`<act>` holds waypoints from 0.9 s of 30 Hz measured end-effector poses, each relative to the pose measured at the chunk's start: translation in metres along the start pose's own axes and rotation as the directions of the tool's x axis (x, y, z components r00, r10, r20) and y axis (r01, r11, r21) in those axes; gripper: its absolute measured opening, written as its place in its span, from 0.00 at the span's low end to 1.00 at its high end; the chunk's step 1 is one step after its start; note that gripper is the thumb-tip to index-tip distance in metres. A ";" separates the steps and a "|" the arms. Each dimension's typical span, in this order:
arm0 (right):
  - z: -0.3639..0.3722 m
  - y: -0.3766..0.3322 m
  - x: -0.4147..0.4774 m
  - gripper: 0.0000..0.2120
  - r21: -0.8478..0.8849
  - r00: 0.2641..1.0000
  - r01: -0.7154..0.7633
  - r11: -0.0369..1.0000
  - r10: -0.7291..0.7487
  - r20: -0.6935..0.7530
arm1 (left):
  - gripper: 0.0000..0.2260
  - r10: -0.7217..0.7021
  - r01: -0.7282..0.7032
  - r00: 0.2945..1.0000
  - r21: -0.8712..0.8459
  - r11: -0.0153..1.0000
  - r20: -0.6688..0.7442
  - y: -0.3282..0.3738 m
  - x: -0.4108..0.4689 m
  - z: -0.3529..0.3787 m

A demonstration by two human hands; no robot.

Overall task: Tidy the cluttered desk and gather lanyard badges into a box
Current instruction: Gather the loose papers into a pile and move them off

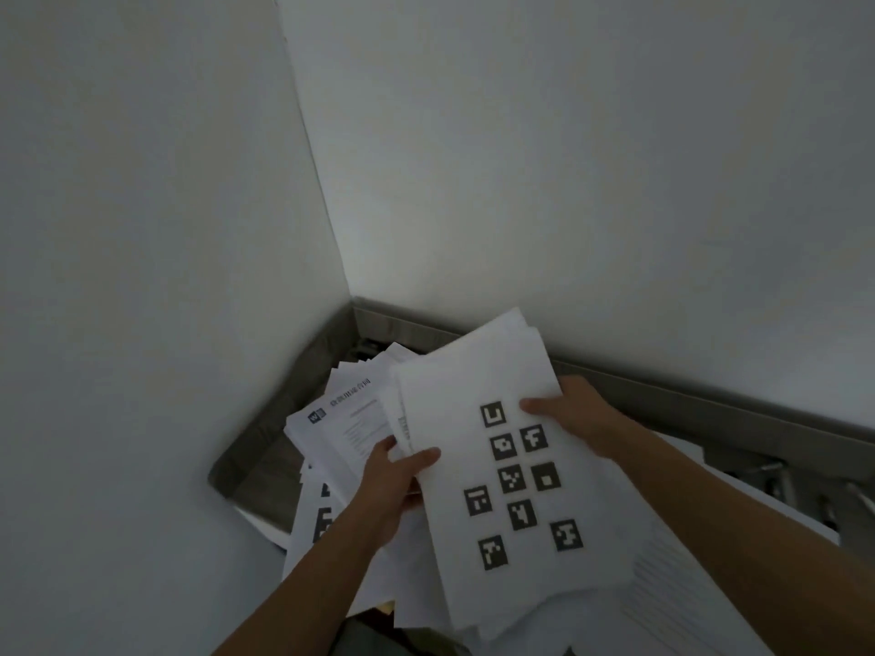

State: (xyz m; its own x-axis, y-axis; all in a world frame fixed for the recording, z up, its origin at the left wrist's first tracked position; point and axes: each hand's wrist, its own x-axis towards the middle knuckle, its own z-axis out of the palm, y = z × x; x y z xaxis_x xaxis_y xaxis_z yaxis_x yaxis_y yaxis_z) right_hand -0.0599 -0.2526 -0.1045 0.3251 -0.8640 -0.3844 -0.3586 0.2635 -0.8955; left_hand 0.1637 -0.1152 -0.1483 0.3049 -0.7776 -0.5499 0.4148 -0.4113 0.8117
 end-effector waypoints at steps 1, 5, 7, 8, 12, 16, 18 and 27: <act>0.008 -0.010 0.005 0.14 0.004 0.999 0.028 1.000 -0.028 0.036 | 0.22 0.012 -0.012 1.000 -0.006 1.000 -0.003 0.002 -0.001 -0.007; 0.061 -0.039 0.036 0.18 -0.057 0.990 0.070 0.996 -0.062 0.130 | 0.10 0.059 -0.073 0.977 -0.058 0.996 -0.206 0.005 0.002 -0.041; 0.081 -0.037 0.050 0.25 -0.165 0.995 0.021 0.986 -0.005 0.096 | 0.15 0.027 -0.070 0.932 -0.106 0.992 -0.362 0.003 0.003 -0.063; 0.090 -0.034 0.057 0.30 -0.215 0.996 -0.027 0.976 0.044 0.076 | 0.18 0.005 -0.067 0.902 -0.129 0.989 -0.432 0.001 0.003 -0.077; 0.105 -0.009 0.065 0.39 -0.331 0.983 -0.155 0.931 0.177 0.037 | 0.19 0.007 -0.113 0.853 -0.171 0.979 -0.522 -0.004 0.002 -0.101; 0.119 -0.007 0.065 0.33 -0.267 0.970 -0.176 0.948 0.213 0.116 | 0.19 -0.007 -0.124 0.898 -0.267 0.956 -0.440 0.007 0.008 -0.095; 0.124 -0.006 0.060 0.29 -0.232 0.954 -0.190 0.954 0.235 0.187 | 0.17 -0.005 -0.107 0.918 -0.261 0.959 -0.396 0.012 0.011 -0.091; 0.072 -0.005 0.021 0.21 -0.109 0.873 -0.159 0.981 0.191 0.449 | 0.16 0.103 -0.118 0.978 -0.075 0.990 -0.182 0.022 0.014 -0.079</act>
State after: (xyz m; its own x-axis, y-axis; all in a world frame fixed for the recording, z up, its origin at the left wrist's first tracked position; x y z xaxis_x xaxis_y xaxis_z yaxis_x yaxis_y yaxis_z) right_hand 0.0119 -0.2407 -0.1239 0.6082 -0.5111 -0.6074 -0.4989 0.3491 -0.7933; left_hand 0.2449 -0.0977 -0.1539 0.4965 -0.7165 -0.4901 0.4391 -0.2797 0.8538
